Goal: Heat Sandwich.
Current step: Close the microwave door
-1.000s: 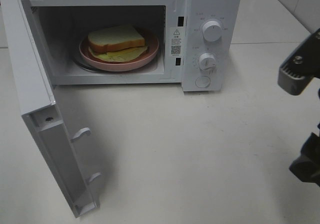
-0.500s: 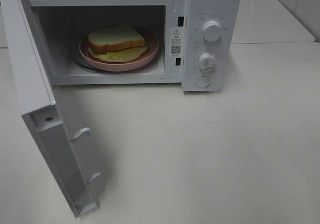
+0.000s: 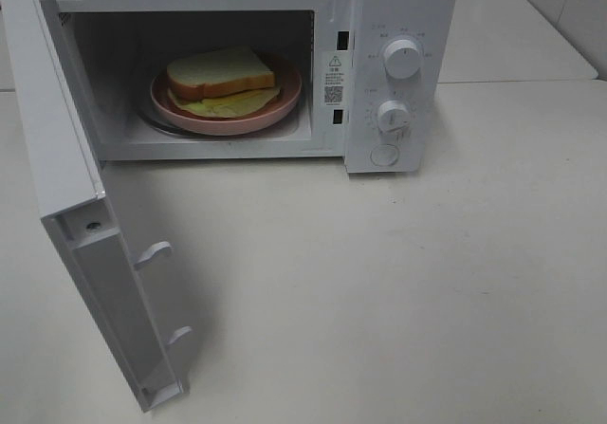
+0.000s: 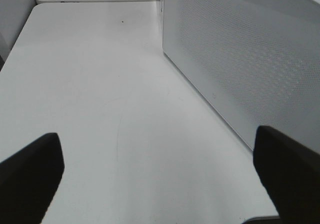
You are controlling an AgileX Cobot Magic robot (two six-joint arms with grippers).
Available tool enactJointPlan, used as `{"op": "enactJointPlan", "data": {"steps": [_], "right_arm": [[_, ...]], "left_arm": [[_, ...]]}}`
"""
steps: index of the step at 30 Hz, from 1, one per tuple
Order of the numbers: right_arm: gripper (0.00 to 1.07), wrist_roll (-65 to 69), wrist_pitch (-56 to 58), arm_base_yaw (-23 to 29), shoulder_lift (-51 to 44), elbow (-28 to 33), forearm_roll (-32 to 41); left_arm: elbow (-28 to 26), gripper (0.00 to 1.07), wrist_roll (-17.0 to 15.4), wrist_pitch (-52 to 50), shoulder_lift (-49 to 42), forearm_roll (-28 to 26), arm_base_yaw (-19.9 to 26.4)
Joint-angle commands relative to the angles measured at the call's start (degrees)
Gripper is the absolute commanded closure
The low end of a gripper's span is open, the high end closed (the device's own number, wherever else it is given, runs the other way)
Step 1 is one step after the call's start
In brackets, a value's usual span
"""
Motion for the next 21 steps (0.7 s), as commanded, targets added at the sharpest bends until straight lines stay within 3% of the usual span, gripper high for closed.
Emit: {"op": "enactJointPlan", "data": {"steps": [1, 3, 10, 21], "right_arm": [[0.31, 0.5, -1.7, -3.7, -3.2, 1.3, 0.5], [0.31, 0.5, -2.9, -7.7, -5.7, 1.3, 1.5], [0.31, 0.5, -4.4, -14.3, -12.0, 1.4, 5.2], [0.31, 0.1, -8.6, -19.5, -19.3, 3.7, 6.2]], "left_arm": [[0.2, 0.09, -0.1, -0.2, -1.5, -0.1, 0.1], [0.2, 0.09, -0.1, -0.2, -1.5, -0.1, 0.1], [0.2, 0.09, -0.1, -0.2, -1.5, -0.1, 0.1], [0.2, 0.09, -0.1, -0.2, -1.5, -0.1, 0.1]]}}
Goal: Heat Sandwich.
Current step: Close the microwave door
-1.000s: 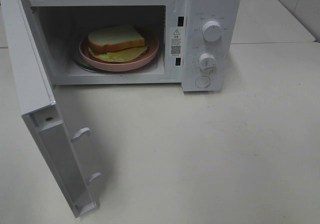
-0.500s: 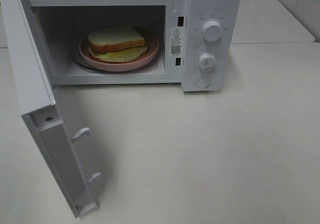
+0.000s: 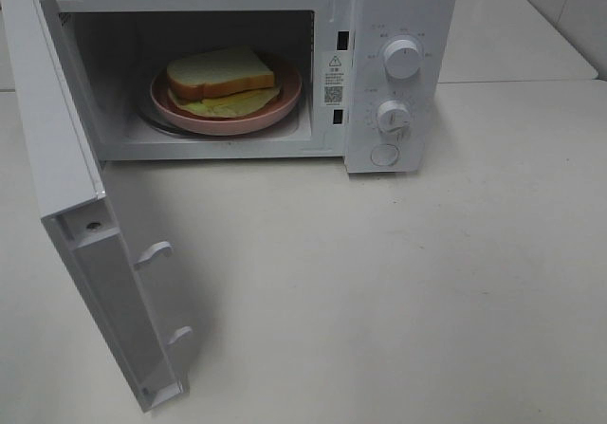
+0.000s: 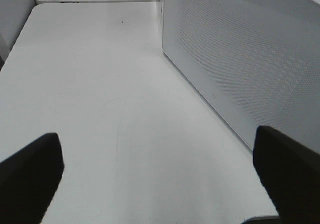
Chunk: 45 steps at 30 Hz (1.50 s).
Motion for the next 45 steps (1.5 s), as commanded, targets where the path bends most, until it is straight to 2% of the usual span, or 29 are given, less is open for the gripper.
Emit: {"op": "enactJointPlan", "data": {"steps": [1, 5, 45], "right_arm": [[0.31, -0.1, -0.9, -1.8, -3.1, 0.2, 0.3], [0.31, 0.0, -0.9, -1.8, -6.1, 0.2, 0.2], [0.32, 0.0, -0.9, -1.8, -6.0, 0.2, 0.2]], "left_arm": [[0.2, 0.09, -0.1, -0.2, -1.5, -0.1, 0.1], [0.2, 0.09, -0.1, -0.2, -1.5, -0.1, 0.1], [0.2, 0.09, -0.1, -0.2, -1.3, -0.1, 0.1]]}}
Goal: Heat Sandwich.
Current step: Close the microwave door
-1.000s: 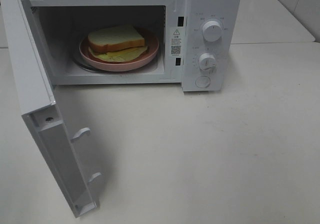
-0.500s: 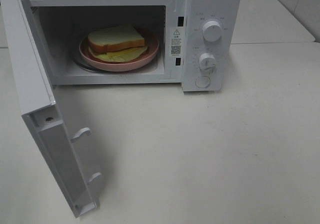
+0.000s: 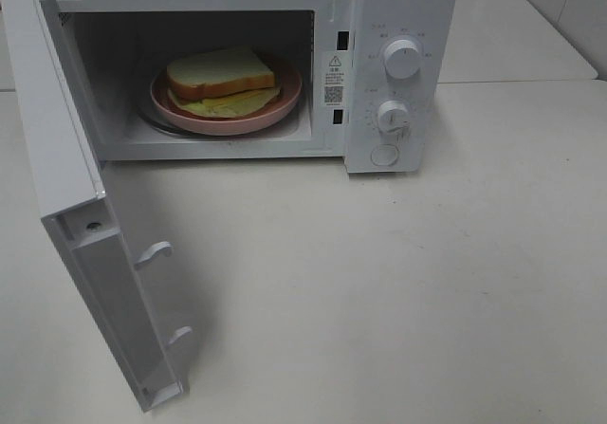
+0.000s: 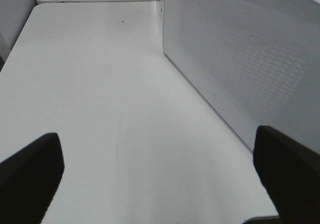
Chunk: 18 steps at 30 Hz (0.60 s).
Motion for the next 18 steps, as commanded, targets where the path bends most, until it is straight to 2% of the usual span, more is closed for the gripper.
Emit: {"op": "enactJointPlan", "data": {"steps": [1, 18], "right_arm": [[0.32, 0.0, -0.6, -0.3, -1.5, 0.1, 0.1], [0.32, 0.0, -0.6, -0.3, -1.5, 0.1, 0.1]], "left_arm": [[0.2, 0.09, -0.2, -0.2, -1.3, -0.2, 0.1], [-0.8, 0.09, -0.2, -1.3, -0.7, 0.5, 0.1]]}}
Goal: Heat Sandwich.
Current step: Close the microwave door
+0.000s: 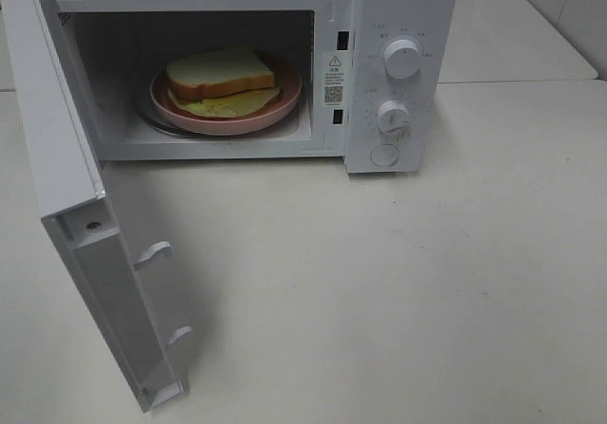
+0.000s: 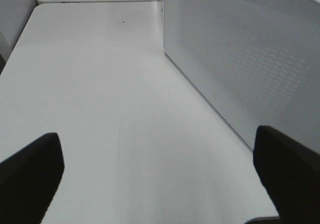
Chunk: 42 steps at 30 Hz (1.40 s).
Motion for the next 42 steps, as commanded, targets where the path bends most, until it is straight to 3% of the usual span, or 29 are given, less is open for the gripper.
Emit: {"op": "enactJointPlan", "data": {"steps": [1, 9, 14, 18, 19, 22, 24, 25, 27, 32, 42], "right_arm": [[0.32, 0.0, -0.6, -0.3, -1.5, 0.1, 0.1], [0.32, 0.0, -0.6, -0.3, -1.5, 0.1, 0.1], [0.32, 0.0, -0.6, -0.3, -1.5, 0.1, 0.1], [0.32, 0.0, -0.6, -0.3, -1.5, 0.1, 0.1], [0.32, 0.0, -0.6, -0.3, -1.5, 0.1, 0.1], [0.32, 0.0, -0.6, -0.3, -1.5, 0.1, 0.1], [0.32, 0.0, -0.6, -0.3, -1.5, 0.1, 0.1], [0.32, 0.0, -0.6, -0.3, -1.5, 0.1, 0.1], [0.32, 0.0, -0.6, -0.3, -1.5, 0.1, 0.1], [0.32, 0.0, -0.6, -0.3, -1.5, 0.1, 0.1], [0.32, 0.0, -0.6, -0.3, -1.5, 0.1, 0.1]], "left_arm": [[-1.8, 0.09, -0.2, -2.1, 0.4, 0.3, 0.1], [-2.4, 0.1, 0.9, -4.6, 7.5, 0.6, 0.1], [-2.4, 0.25, 0.9, -8.1, 13.0, 0.6, 0.1], [-2.4, 0.51, 0.9, -11.7, 18.0, 0.9, 0.1], [-2.4, 0.51, 0.9, -11.7, 18.0, 0.9, 0.1], [-2.1, 0.76, 0.9, -14.3, 22.5, 2.0, 0.1], [-1.9, 0.82, 0.9, -14.9, 23.3, 2.2, 0.1], [-1.3, 0.96, 0.9, -17.1, 25.3, 2.6, 0.1], [-0.2, 1.07, 0.9, -20.6, 27.2, 2.6, 0.1], [3.2, 1.07, 0.9, -29.4, 29.6, 2.7, 0.1], [15.6, 1.07, 1.0, -60.8, 36.0, 2.8, 0.1]]}}
